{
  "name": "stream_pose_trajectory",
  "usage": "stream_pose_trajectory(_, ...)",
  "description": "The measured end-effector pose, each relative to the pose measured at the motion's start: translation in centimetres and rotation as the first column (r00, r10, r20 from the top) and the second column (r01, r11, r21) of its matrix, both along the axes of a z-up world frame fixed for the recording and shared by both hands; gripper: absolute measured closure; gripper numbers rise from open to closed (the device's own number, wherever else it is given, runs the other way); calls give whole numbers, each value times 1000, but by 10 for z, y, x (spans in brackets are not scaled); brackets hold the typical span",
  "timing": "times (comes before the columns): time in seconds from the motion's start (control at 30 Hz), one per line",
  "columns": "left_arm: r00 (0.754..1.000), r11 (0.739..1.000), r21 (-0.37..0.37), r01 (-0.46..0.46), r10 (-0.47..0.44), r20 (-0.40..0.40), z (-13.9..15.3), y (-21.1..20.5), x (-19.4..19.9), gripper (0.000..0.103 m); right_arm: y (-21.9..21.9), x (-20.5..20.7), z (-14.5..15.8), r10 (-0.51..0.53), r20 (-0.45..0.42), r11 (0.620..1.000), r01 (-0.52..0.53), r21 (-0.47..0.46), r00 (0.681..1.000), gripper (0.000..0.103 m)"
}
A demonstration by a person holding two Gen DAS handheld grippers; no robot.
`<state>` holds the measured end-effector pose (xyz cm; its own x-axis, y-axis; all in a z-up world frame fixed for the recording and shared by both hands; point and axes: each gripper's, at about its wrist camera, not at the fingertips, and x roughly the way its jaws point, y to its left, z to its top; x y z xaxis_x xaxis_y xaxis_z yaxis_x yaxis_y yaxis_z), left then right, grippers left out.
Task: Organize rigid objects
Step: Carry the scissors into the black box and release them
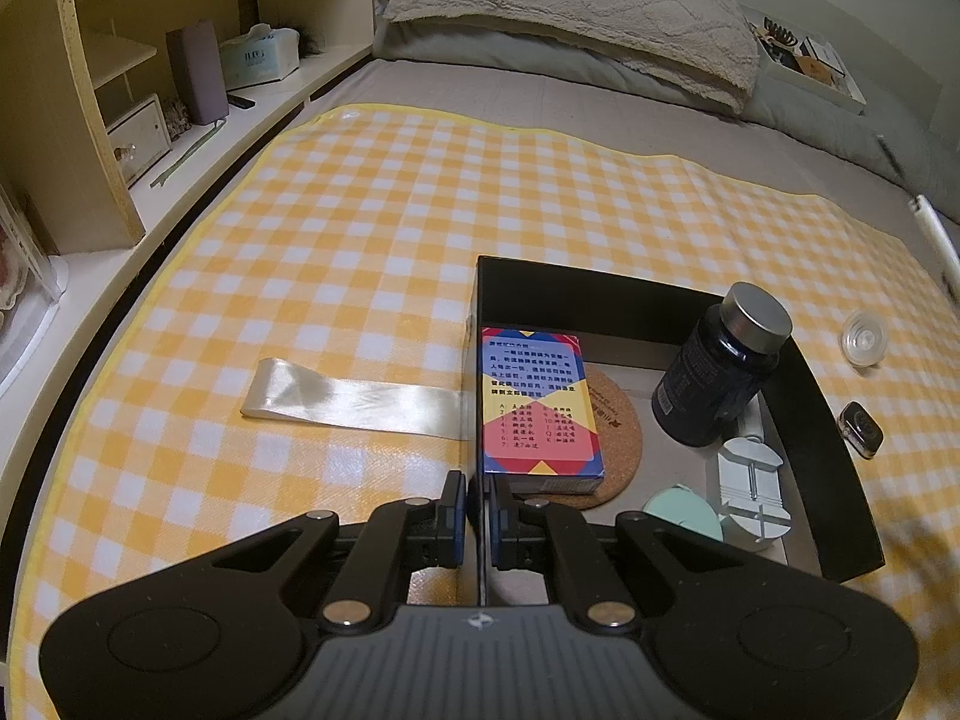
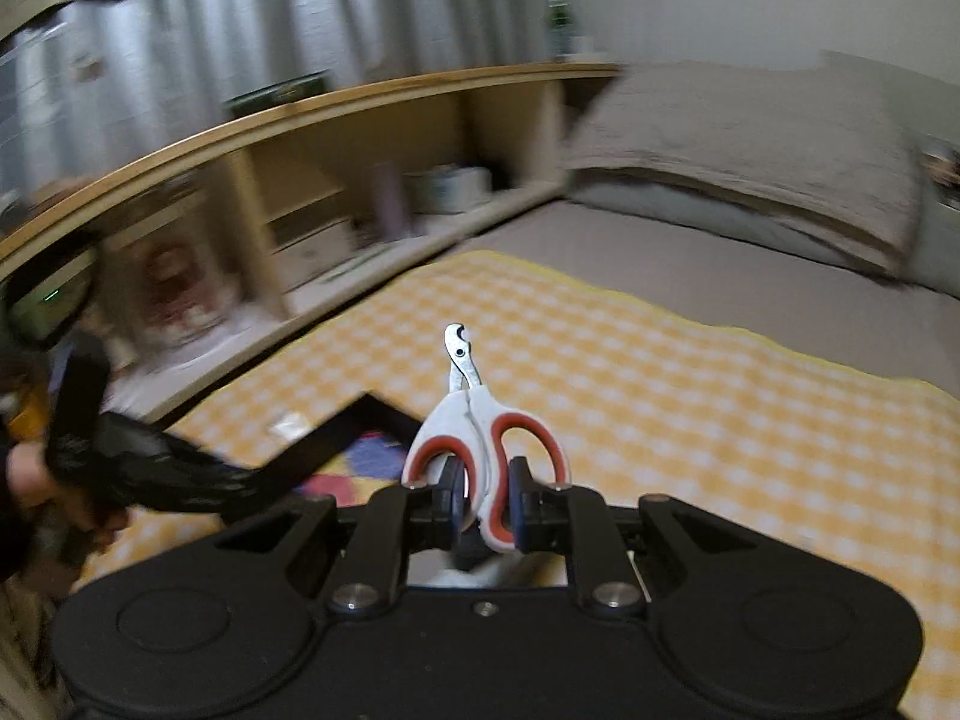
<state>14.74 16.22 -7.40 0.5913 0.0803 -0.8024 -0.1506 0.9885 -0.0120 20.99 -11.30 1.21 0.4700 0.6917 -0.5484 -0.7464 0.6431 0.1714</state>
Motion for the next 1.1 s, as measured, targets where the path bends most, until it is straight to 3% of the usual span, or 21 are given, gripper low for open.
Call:
stream_pose_trajectory(0.23,1000,1000,-12,-1,1,-1,0,2,1,96,56,-24,-15,225,-5,969,-225,-103,974,87)
stream_pose_trajectory(0.5,1000,1000,-31,-3,3,-2,2,4,0,96,99,-32,-53,364,-70,896,-369,-248,929,87)
stream_pose_trajectory(0.63,1000,999,-35,0,0,-3,2,5,0,96,111,-34,-67,394,-86,864,-401,-304,915,87)
stream_pose_trajectory(0.8,1000,999,-40,-1,1,-6,2,5,2,96,127,-36,-75,432,-84,848,-436,-302,898,87)
stream_pose_trajectory(0.83,1000,999,-39,-1,1,-6,2,5,2,96,129,-36,-75,435,-84,852,-440,-283,896,84)
stream_pose_trajectory(0.93,1000,999,-42,-3,3,-8,1,6,2,96,134,-34,-73,404,-78,871,-409,-273,911,59)
stream_pose_trajectory(1.1,1000,999,-42,0,0,-6,1,7,2,96,127,-32,-73,386,-101,872,-398,-286,917,63)
